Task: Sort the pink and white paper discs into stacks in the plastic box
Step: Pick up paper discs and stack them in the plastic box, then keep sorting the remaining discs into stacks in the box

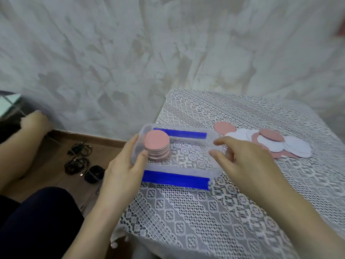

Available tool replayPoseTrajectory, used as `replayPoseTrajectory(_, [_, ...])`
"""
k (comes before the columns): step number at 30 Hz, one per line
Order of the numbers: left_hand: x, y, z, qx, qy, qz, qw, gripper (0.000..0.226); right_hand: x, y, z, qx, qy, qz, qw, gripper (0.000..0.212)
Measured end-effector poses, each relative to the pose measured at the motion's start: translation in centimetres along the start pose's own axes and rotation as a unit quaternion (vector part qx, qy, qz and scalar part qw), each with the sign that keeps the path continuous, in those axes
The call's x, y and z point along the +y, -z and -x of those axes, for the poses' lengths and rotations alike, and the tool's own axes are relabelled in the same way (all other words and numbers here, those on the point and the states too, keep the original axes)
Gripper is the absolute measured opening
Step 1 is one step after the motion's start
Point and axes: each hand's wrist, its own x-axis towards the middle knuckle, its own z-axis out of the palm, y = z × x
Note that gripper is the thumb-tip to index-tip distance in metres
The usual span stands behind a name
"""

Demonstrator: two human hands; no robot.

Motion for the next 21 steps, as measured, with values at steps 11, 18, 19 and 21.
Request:
replayPoseTrajectory(11, [0.9, -0.9, 2.6, 0.051, 0.001, -0.023, 0.998, 0.026, 4.7, -1.0, 1.3, 0.007, -0.048, -0.071, 0.996, 0.033])
replayPoseTrajectory(18, [1.5, -1.8, 0.9, -0.010, -0.004, 0.025, 1.000, 0.049, 1.3, -2.0, 5.2, -0.035, 0.021, -0.109, 0.993, 0.038])
replayPoseTrajectory(19, [1.7, -2.0, 0.8, -0.013, -0.005, 0.036, 0.999, 0.046, 0.9, -2.4, 5.3, -0.047, 0.021, -0.128, 0.990, 0.040])
replayPoseTrajectory(21, [1.7, -2.1, 0.8, 0.018, -0.017, 0.051, 0.998, 0.029, 1.2, -2.9, 4.7, -0.034, 0.010, -0.136, 0.990, 0.046])
